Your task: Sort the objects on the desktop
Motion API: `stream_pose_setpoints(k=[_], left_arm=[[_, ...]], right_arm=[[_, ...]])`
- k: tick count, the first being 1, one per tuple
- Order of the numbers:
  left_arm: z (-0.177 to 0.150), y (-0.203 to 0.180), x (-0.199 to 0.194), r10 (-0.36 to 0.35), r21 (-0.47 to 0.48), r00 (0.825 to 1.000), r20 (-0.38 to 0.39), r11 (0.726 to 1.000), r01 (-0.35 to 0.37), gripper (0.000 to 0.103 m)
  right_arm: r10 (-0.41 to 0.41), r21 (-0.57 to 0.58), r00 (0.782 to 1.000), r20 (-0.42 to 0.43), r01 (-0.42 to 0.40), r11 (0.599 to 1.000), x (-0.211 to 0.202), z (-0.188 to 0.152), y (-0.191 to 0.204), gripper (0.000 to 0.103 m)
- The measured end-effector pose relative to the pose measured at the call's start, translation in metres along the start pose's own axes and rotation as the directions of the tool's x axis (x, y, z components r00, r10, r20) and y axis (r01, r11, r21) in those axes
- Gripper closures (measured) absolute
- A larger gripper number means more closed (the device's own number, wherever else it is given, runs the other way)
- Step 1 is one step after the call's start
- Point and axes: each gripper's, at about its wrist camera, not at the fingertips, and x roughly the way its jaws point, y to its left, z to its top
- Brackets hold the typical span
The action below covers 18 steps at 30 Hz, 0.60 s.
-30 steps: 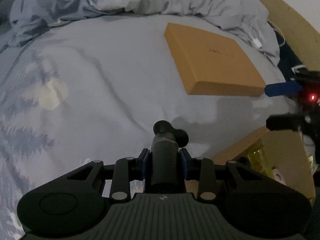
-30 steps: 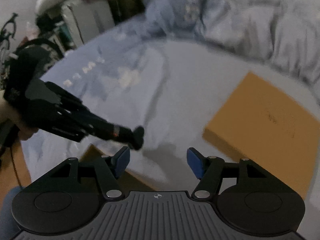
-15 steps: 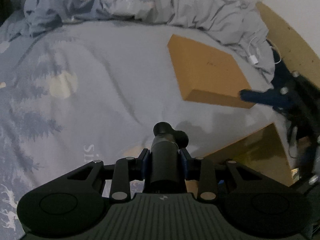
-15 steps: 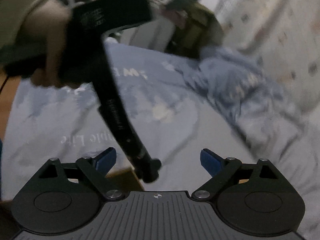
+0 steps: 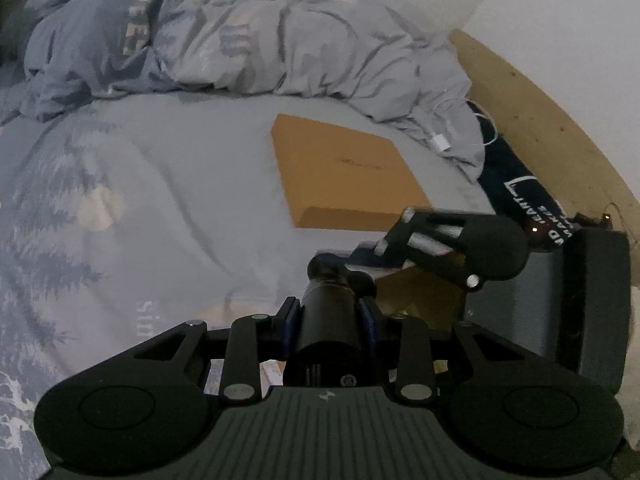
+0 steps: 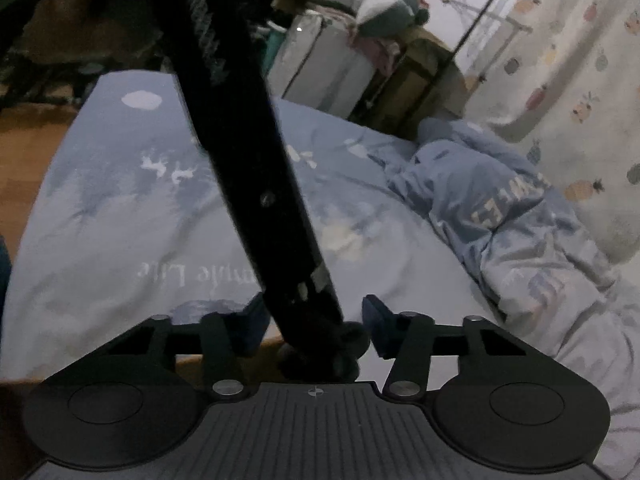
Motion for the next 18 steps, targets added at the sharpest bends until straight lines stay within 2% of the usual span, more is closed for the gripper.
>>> stream_pose_setpoints(k=[10, 18], left_arm=[[-0.008, -0.024, -0.023, -0.023, 0.013, 0.998, 0.062, 1.000, 0.022, 0.070], [-0.007, -0.060, -0.055, -0.079, 0.051, 0.986, 0.150, 0.996, 0.072, 0.070]], right_arm=[[-0.037, -0.004, 0.999, 0.021, 0.038, 0.999, -0.042, 0.009, 0.018, 0.063], [-0.095, 0.024, 0.995, 0.024, 0.094, 0.995, -0.094, 0.027, 0.013, 0.063]])
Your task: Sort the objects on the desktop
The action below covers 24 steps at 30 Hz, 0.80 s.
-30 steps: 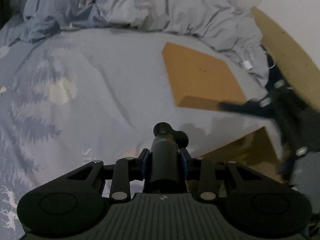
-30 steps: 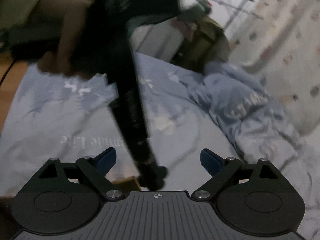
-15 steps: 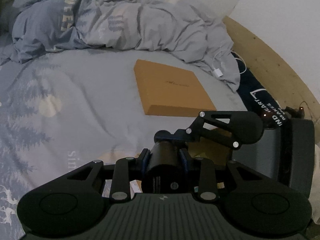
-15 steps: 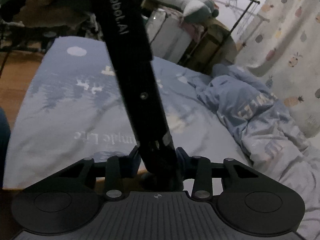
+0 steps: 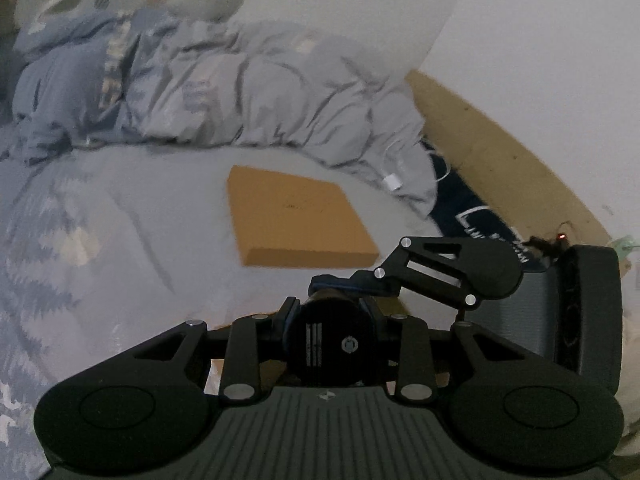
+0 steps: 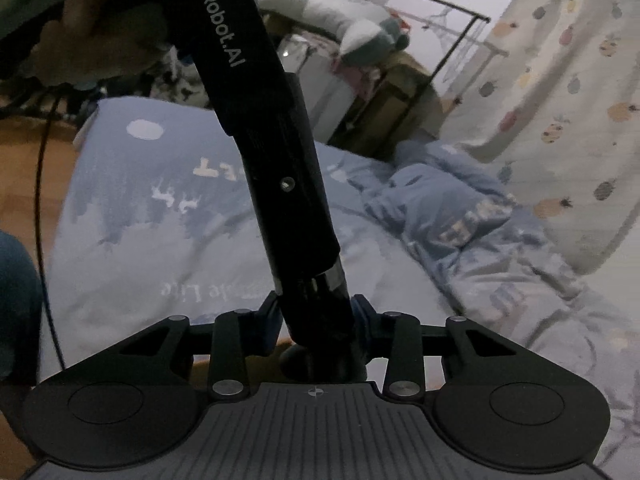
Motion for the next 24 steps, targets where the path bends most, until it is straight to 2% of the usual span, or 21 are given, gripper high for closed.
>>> stream_pose_setpoints(k=[11, 24], left_arm=[[-0.001, -0.069, -0.037, -0.051, 0.089, 0.994, 0.101, 0.995, 0.042, 0.070], [-0.033, -0.135, -0.065, -0.144, 0.134, 0.975, 0.169, 0.983, 0.122, 0.070]], right_arm=[[-0.066, 0.125, 0.998, -0.003, 0.066, 0.990, -0.090, 0.021, -0.002, 0.063], [-0.110, 0.262, 0.993, 0.033, 0.097, 0.960, -0.198, 0.008, 0.028, 0.064]])
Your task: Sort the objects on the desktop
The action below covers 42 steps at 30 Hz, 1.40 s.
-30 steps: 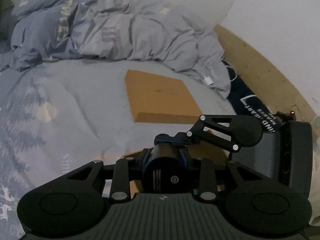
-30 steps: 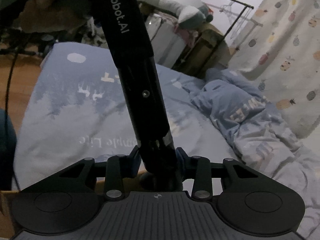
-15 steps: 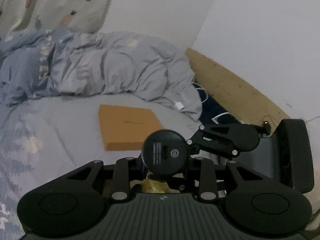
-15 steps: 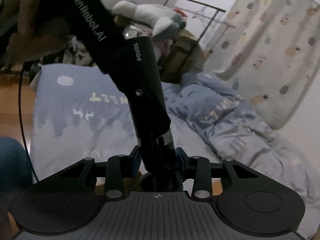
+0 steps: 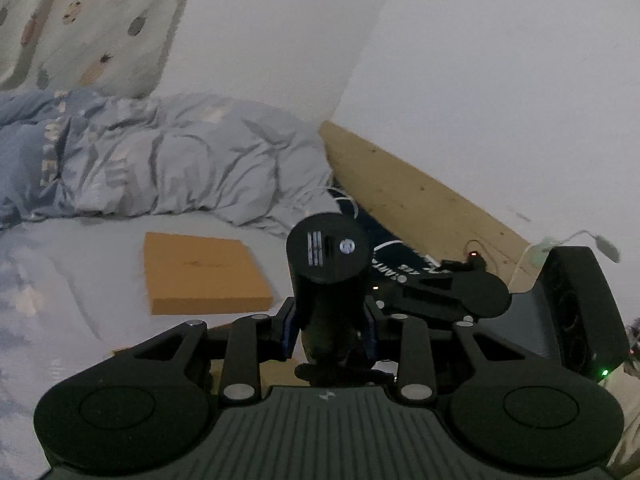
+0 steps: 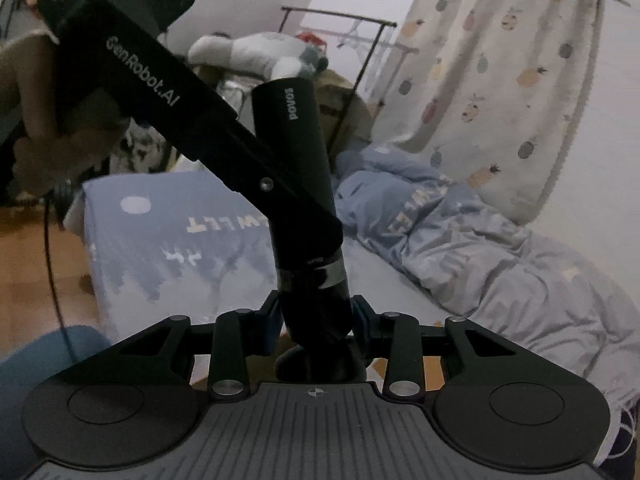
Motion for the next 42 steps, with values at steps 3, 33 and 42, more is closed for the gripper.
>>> stream_pose_setpoints(k=[3, 33, 42], left_arm=[[-0.008, -0.011, 0.000, -0.003, 0.006, 1.000, 0.015, 1.000, 0.003, 0.070], [-0.107, 0.059, 0.101, 0.126, -0.216, 0.975, -0.181, 0.962, -0.165, 0.070], [-0.113, 0.066, 0.118, 0.156, -0.238, 0.966, -0.206, 0.950, -0.204, 0.070]], right_arm=[[-0.002, 0.013, 1.000, 0.010, 0.002, 1.000, -0.015, -0.005, 0.005, 0.065], [0.129, 0.347, 0.966, -0.225, -0.044, 0.937, 0.095, -0.153, 0.010, 0.065], [0.159, 0.433, 0.960, -0.229, -0.046, 0.900, 0.108, -0.166, -0.007, 0.065]])
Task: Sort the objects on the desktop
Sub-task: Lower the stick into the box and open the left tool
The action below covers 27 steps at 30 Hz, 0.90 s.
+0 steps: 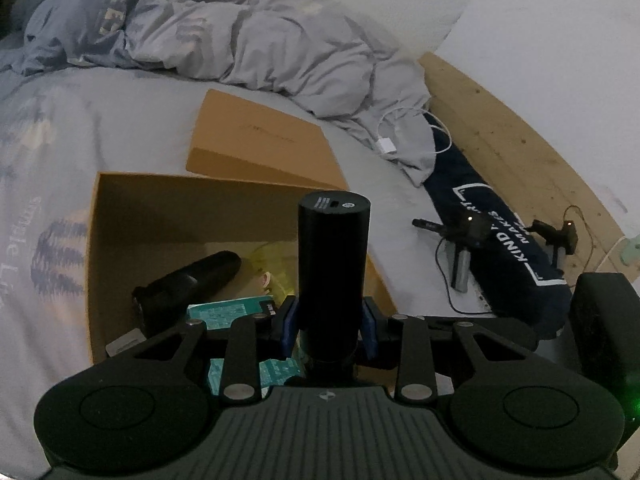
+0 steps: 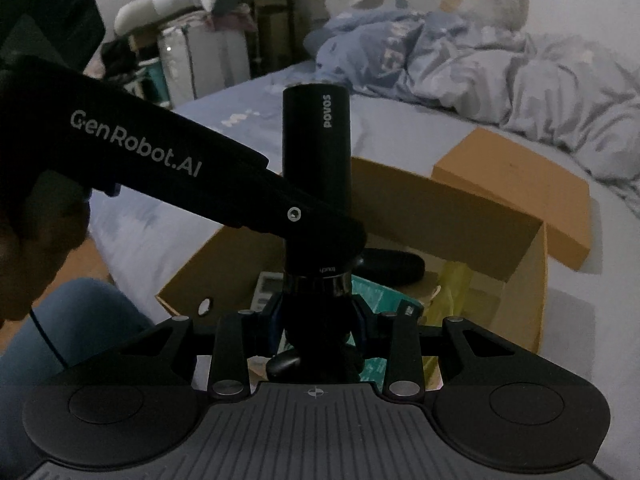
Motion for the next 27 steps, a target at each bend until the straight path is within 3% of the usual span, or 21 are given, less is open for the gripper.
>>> stream_pose_setpoints(k=[16, 27], left_arm=[[-0.004, 0.012, 0.028, 0.027, -0.048, 0.999, -0.045, 0.998, -0.029, 0.070], [-0.017, 0.022, 0.053, 0.042, -0.067, 0.991, -0.127, 0.996, -0.051, 0.070]], right_arm=[[0.030, 0.117, 0.997, -0.068, -0.022, 0.993, 0.025, -0.006, -0.023, 0.065], [0.054, 0.191, 0.988, -0.147, -0.025, 0.981, 0.045, -0.015, -0.033, 0.065]])
